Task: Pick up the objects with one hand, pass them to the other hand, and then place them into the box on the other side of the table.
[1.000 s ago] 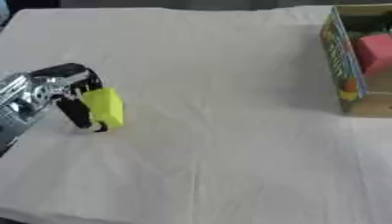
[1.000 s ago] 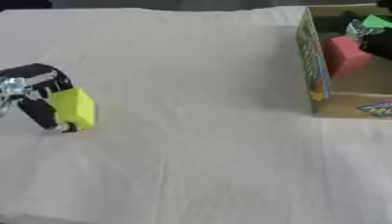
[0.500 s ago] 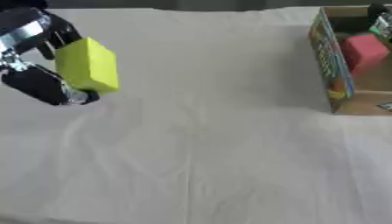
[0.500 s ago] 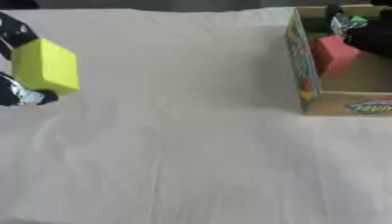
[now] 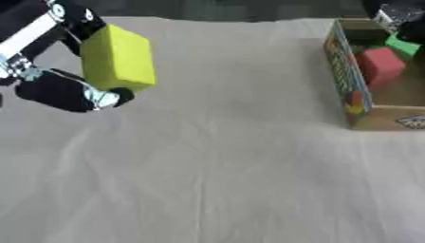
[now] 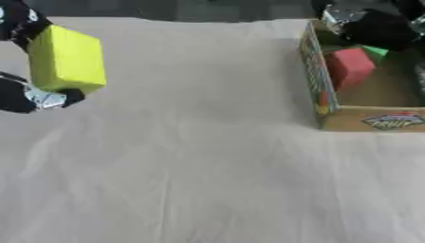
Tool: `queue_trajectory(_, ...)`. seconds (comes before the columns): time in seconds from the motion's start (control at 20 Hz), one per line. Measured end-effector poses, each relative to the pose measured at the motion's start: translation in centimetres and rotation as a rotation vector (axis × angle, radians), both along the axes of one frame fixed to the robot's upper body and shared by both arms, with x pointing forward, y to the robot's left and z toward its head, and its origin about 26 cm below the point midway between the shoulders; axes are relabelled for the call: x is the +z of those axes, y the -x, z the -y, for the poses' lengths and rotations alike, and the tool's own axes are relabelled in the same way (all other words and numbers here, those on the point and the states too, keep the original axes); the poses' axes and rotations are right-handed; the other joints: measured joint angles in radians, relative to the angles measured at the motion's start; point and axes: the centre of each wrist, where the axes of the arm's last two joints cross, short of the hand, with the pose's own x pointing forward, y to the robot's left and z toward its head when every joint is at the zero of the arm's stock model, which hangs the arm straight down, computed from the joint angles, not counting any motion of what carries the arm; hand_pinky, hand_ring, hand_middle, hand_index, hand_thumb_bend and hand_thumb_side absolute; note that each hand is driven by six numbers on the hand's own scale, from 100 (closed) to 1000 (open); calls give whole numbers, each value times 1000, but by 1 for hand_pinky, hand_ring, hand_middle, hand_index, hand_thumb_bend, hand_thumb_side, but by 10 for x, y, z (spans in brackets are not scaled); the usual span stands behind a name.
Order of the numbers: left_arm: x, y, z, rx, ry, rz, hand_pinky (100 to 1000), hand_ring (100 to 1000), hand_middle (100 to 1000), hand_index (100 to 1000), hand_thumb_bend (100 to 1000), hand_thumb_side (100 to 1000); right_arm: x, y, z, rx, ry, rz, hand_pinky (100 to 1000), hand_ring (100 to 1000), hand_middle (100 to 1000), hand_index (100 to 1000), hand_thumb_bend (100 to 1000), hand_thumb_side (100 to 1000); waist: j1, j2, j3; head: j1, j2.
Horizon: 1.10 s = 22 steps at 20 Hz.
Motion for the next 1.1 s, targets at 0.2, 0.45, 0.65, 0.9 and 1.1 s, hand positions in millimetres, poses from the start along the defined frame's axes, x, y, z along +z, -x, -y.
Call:
queue_trajectory(0.2, -13, -7, 9, -42, 22, 43, 624, 594, 524, 502, 115, 100, 9, -1, -23, 135, 127, 13, 912, 913, 807, 898, 452, 370, -9, -3, -8, 0, 0)
queue_trajectory(0.45, -32, -21, 18, -60, 26, 82, 617, 590, 521, 504, 115, 100, 7, -3, -51, 236, 252, -12, 923, 922, 810, 898, 463, 375, -18, -3, -13, 0, 0)
queue_trajectory(0.65, -46, -32, 24, -56, 40, 87, 610, 585, 517, 502, 101, 100, 3, -3, -68, 274, 307, -29, 919, 918, 808, 893, 466, 383, -20, -3, -13, -1, 1)
queue_trajectory(0.9, -62, -37, 28, -53, 83, 101, 603, 576, 507, 497, 100, 100, 3, -2, -83, 295, 361, -35, 914, 914, 806, 890, 463, 392, -24, -3, -12, -3, 1)
queue_trajectory(1.1, -72, -38, 32, -49, 138, 124, 599, 573, 505, 497, 100, 100, 2, -1, -97, 317, 390, -46, 912, 911, 803, 885, 456, 392, -34, -6, -14, -3, 1)
